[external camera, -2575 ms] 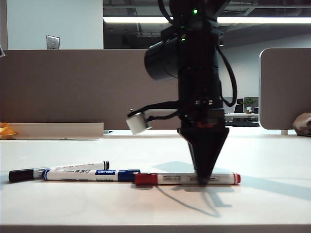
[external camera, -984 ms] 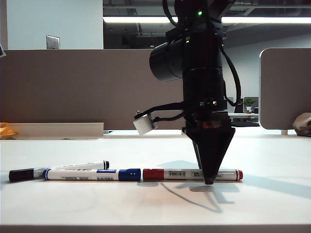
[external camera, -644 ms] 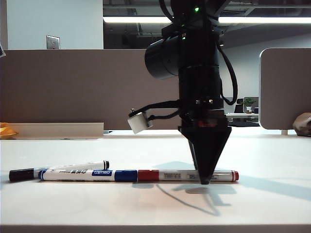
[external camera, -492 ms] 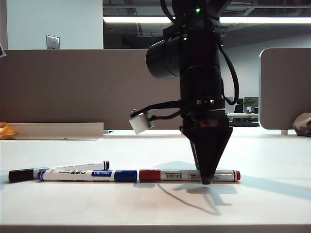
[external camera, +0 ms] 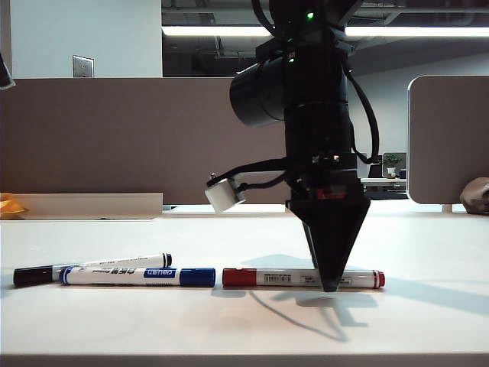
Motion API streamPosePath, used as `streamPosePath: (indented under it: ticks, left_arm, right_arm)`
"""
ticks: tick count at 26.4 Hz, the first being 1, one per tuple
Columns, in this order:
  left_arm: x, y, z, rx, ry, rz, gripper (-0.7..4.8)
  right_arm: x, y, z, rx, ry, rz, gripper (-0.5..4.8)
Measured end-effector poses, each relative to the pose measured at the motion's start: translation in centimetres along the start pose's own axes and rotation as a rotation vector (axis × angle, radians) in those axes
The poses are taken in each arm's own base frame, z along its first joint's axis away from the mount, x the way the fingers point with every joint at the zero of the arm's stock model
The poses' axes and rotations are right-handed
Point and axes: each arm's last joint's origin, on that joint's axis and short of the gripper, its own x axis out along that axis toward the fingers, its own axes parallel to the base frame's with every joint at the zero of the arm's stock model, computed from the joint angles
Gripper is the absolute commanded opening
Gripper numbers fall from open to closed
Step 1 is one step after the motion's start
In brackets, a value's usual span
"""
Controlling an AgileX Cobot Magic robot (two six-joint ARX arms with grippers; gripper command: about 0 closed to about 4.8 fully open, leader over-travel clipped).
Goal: Pick up the markers one by one and line them up horizontally in a straight line on the table.
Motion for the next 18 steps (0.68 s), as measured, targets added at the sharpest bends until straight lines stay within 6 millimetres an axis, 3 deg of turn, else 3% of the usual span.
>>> streamPosePath:
  ticks: [18]
  left_arm:
    - [0.0, 0.02, 0.12, 0.003, -0.02, -0.009, 0.61]
  right_arm:
    - [-0.04, 0.71, 0.7, -0.019, 0.047, -0.048, 2.14]
